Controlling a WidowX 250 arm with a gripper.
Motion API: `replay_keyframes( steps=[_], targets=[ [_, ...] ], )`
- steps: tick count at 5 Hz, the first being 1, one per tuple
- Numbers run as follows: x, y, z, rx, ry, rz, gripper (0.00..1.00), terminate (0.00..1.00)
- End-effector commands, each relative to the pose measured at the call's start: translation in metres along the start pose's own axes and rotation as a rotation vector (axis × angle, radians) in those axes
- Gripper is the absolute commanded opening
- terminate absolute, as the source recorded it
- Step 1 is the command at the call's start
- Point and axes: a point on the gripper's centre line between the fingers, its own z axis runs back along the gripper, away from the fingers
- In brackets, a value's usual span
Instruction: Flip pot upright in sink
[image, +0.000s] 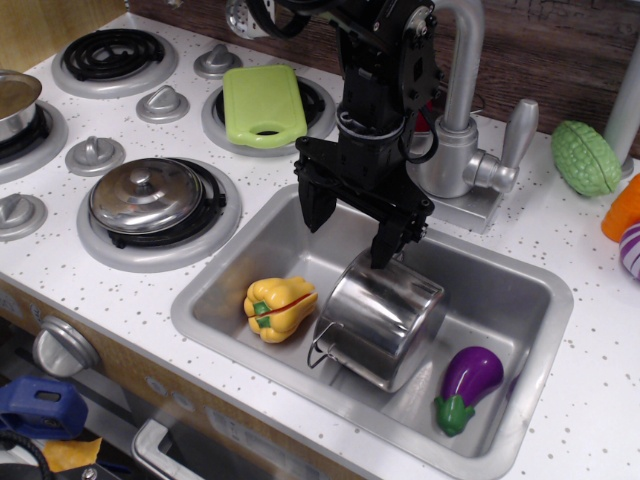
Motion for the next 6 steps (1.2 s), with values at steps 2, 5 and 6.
replay_keyframes(
  steps=[2, 5, 6],
  targets=[
    [0.003, 0.002, 0.007, -0.145, 0.026, 0.037, 1.0, 0.0],
    [0.005, 0.011, 0.002, -0.571, 0.036, 0.125, 1.0, 0.0],
    [0.004, 0.013, -0.007, -0.637, 0.038, 0.143, 1.0, 0.0]
  ],
)
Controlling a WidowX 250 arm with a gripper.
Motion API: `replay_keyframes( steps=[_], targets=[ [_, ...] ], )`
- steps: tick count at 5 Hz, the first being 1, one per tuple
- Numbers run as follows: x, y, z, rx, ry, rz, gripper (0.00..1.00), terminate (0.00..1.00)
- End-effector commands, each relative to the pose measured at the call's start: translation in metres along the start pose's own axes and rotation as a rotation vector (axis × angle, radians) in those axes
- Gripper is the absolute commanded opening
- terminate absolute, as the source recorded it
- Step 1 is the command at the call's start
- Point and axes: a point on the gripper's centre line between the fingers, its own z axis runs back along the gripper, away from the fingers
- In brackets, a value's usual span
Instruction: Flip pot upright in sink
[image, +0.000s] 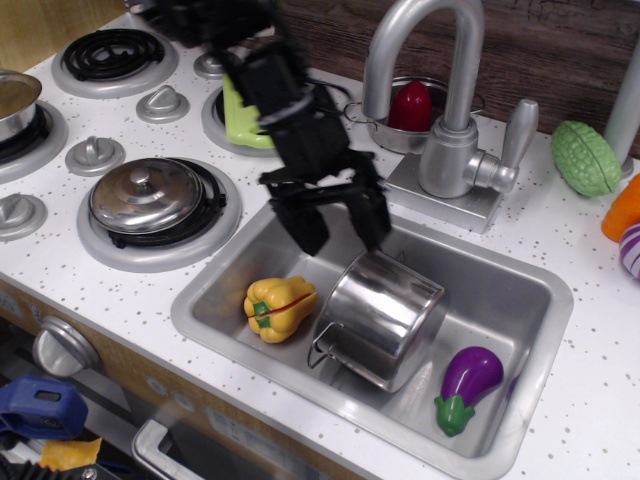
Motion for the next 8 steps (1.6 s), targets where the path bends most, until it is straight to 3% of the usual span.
replay_keyframes(
  steps=[1, 2, 6, 7, 8],
  targets=[
    [0.007, 0.0, 0.002, -0.078, -0.025, -0.022, 1.0, 0.0],
    [0.004, -0.003, -0.007, -0.145, -0.031, 0.004, 1.0, 0.0],
    [-0.005, -0.029, -0.037, -0.264, -0.096, 0.078, 1.0, 0.0],
    [-0.006, -0.036, -0.04, -0.272, -0.11, 0.103, 0.0, 0.0],
    [-0.005, -0.036, -0.04, -0.267, -0.109, 0.103, 0.0, 0.0]
  ],
)
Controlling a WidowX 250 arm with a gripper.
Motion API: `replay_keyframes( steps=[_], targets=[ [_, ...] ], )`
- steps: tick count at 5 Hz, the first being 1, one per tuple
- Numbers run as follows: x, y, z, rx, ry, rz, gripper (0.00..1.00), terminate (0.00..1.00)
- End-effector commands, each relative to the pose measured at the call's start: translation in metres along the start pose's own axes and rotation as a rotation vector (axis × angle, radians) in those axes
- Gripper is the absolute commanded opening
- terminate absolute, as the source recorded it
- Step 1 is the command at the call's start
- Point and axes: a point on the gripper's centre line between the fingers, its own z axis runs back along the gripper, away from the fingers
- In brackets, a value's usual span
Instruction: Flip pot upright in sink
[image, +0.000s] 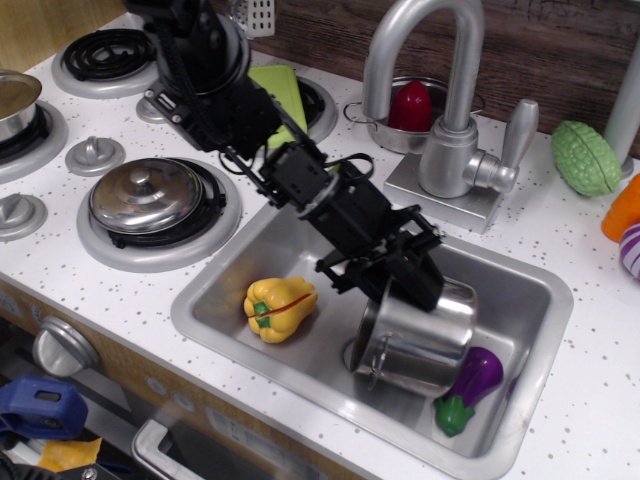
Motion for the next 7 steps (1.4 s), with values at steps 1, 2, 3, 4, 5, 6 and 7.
replay_keyframes(
  steps=[1, 2, 3, 4, 5, 6, 7],
  targets=[
    [0.0051, -0.0091, 0.0083, 0.045, -0.049, -0.031, 0.0, 0.0],
    [0.0061, -0.0184, 0.012, 0.187, -0.078, -0.051, 0.0, 0.0],
    [0.0076, -0.0172, 0.0153, 0.24, -0.092, -0.087, 0.0, 0.0],
    [0.0063, -0.0183, 0.0121, 0.353, -0.109, -0.093, 1.0, 0.0],
    [0.006, -0.0177, 0.0066, 0.493, -0.13, -0.119, 1.0, 0.0],
    [0.006, -0.0177, 0.0066, 0.493, -0.13, -0.119, 1.0, 0.0],
    [0.006, -0.0177, 0.0066, 0.493, -0.13, -0.119, 1.0, 0.0]
  ],
)
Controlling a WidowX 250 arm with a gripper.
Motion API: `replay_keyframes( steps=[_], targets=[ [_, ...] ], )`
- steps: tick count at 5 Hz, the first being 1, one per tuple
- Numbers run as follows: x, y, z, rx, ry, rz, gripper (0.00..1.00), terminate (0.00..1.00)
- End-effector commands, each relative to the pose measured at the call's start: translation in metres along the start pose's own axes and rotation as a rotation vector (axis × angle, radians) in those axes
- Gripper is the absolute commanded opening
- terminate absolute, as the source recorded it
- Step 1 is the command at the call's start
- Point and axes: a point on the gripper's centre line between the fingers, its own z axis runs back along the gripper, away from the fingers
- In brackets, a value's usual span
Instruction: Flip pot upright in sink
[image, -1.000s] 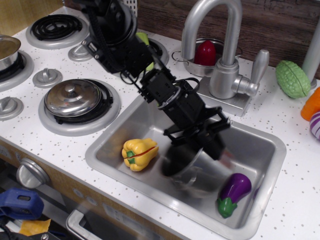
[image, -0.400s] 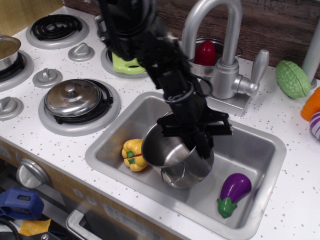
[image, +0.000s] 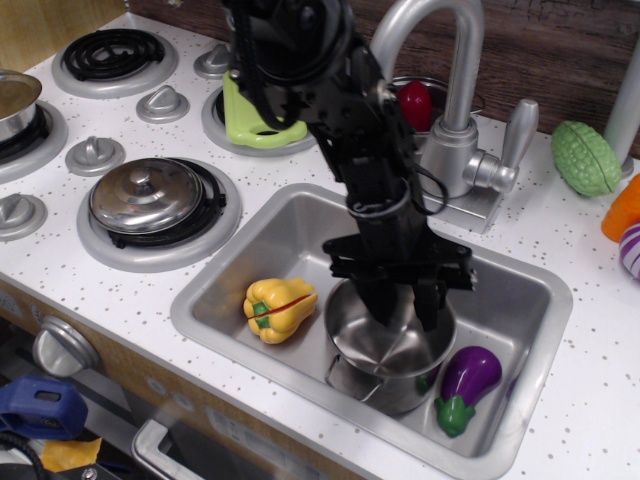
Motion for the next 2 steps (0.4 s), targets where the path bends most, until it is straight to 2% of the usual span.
replay_keyframes(
  steps=[1, 2],
  targets=[
    [0.0117, -0.0081, 0.0177, -0.019, -0.068, -0.012, 1.0, 0.0],
    [0.0117, -0.0081, 0.0177, -0.019, -0.068, -0.012, 1.0, 1.0]
  ],
)
